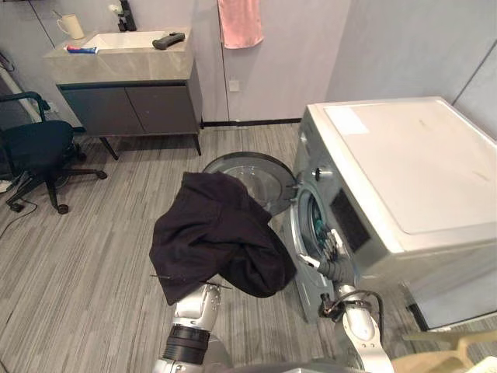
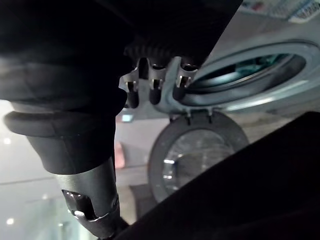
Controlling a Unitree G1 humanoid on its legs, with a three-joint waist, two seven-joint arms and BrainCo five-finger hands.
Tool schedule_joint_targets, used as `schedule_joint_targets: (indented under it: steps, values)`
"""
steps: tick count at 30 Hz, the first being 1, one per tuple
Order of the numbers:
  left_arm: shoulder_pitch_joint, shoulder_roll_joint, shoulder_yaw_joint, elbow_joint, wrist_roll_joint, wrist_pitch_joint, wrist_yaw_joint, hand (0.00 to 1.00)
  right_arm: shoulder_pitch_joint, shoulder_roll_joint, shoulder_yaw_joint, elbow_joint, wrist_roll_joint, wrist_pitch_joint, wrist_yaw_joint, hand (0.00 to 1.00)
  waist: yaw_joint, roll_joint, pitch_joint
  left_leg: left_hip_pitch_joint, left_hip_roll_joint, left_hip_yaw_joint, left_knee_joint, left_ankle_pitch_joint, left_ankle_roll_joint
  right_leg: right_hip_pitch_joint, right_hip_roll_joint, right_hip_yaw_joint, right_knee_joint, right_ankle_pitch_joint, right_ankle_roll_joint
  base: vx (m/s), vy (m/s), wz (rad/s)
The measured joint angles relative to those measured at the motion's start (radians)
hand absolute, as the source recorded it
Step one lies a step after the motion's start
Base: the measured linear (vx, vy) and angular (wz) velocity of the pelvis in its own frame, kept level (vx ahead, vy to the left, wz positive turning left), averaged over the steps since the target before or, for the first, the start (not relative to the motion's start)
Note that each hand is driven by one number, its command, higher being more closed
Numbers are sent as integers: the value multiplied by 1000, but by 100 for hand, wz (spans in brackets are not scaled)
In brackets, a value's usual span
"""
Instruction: Pick up the laundry basket with both hands and put the clothes into the washing machine.
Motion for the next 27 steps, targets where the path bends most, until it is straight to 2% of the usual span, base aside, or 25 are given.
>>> schedule_joint_targets:
  steps: [1,2,3,4,5,6,7,8,9,10,11,12,13,14,15,16,17,20,23,27]
  values:
    - [9,26,2,11,0,11,0,100,14,9,7,8,0,1,5,0,0,-33,-7,-7,-25,0,27,-34,6,5,-23,7,-5,9,3,176,261,-1]
    - [15,30,2,11,1,16,0,100,18,12,6,9,1,1,11,0,0,-47,-11,-9,-35,-3,41,-55,8,4,-32,9,6,13,-1,125,266,8]
    - [27,28,-4,11,1,24,-3,100,19,14,-1,21,1,0,20,0,-1,-52,-11,-9,-52,-2,57,-102,16,-17,-46,11,72,26,-14,73,232,7]
    - [29,29,-6,11,1,25,-4,100,12,19,-3,34,-1,1,24,0,2,-61,-10,1,-63,9,57,-116,13,-54,-61,14,150,36,-16,66,283,-7]
    - [34,36,-2,11,1,25,-4,100,-9,20,-1,71,-6,2,28,0,6,-67,2,27,-81,33,46,-126,23,-151,-93,32,337,91,17,53,255,-26]
    - [48,53,5,11,1,25,-5,100,-33,20,9,116,-18,4,31,0,5,-78,8,63,-95,60,29,-132,34,-228,-120,53,481,188,98,53,219,-33]
    - [56,60,8,10,1,25,-4,100,-41,20,12,139,-23,5,35,0,6,-82,7,84,-96,70,16,-134,39,-256,-128,65,527,231,125,106,141,-44]
    - [75,68,17,0,1,24,-1,100,-60,12,16,185,-43,7,43,0,7,-83,6,125,-89,101,-16,-130,55,-306,-135,54,585,228,101,114,59,-45]
    - [80,66,24,-5,1,24,0,100,-71,13,16,199,-54,12,43,0,7,-82,7,137,-88,115,-27,-126,60,-329,-136,42,591,186,66,151,16,-59]
    - [84,65,27,-13,1,23,1,100,-89,14,16,223,-80,18,40,0,6,-79,8,153,-87,146,-46,-124,62,-369,-130,7,561,120,8,121,-48,-47]
    - [82,62,27,-16,0,23,0,100,-101,13,14,237,-99,27,38,0,-1,-72,9,155,-85,162,-49,-125,61,-385,-119,-31,472,97,-19,127,-76,-40]
    - [81,61,27,-17,0,23,-2,100,-106,13,10,248,-110,28,36,0,-2,-71,9,156,-83,170,-49,-126,59,-389,-113,-40,411,92,-30,132,-133,-31]
    - [81,55,25,-25,-1,22,-2,100,-115,8,0,267,-130,37,31,0,1,-73,6,152,-81,179,-45,-135,43,-394,-109,-52,258,96,-42,117,-134,-19]
    - [77,49,23,-23,-1,21,-3,100,-121,-1,-10,278,-144,40,28,0,-1,-76,4,145,-70,176,-34,-140,31,-389,-98,-56,220,119,-20,155,-150,-20]
    - [79,25,18,-24,-1,24,-3,100,-124,-27,-40,309,-170,48,23,0,2,-23,3,137,-40,164,-41,-133,9,-358,-50,-84,160,146,-37,173,-110,-14]
    - [78,10,12,-37,0,23,-4,100,-121,-42,-64,332,-195,52,23,0,5,-8,1,146,-28,172,-70,-123,-7,-359,-33,-82,146,150,-41,223,-120,-19]
    - [74,-4,13,-50,0,21,-4,100,-117,-59,-103,371,-222,69,22,0,1,-5,0,179,-22,177,-115,-101,-17,-348,-18,-83,139,151,-44,236,-120,-15]
    - [65,-28,33,-51,-1,21,-21,100,-75,-76,-127,401,-289,81,25,0,0,1,-3,230,21,198,-138,-97,-26,-280,28,-91,80,159,-56,151,-83,-16]
    - [64,-52,84,-56,-2,16,-21,100,-35,-69,-139,413,-325,82,36,0,5,5,-9,223,59,189,-57,-136,-7,-247,65,-82,36,166,-62,85,-17,-20]
    - [97,-52,168,-68,-11,12,-16,100,-31,-49,-138,466,-335,87,46,0,17,2,-11,184,39,39,20,-149,12,-246,98,-7,-29,214,-55,-4,50,-56]
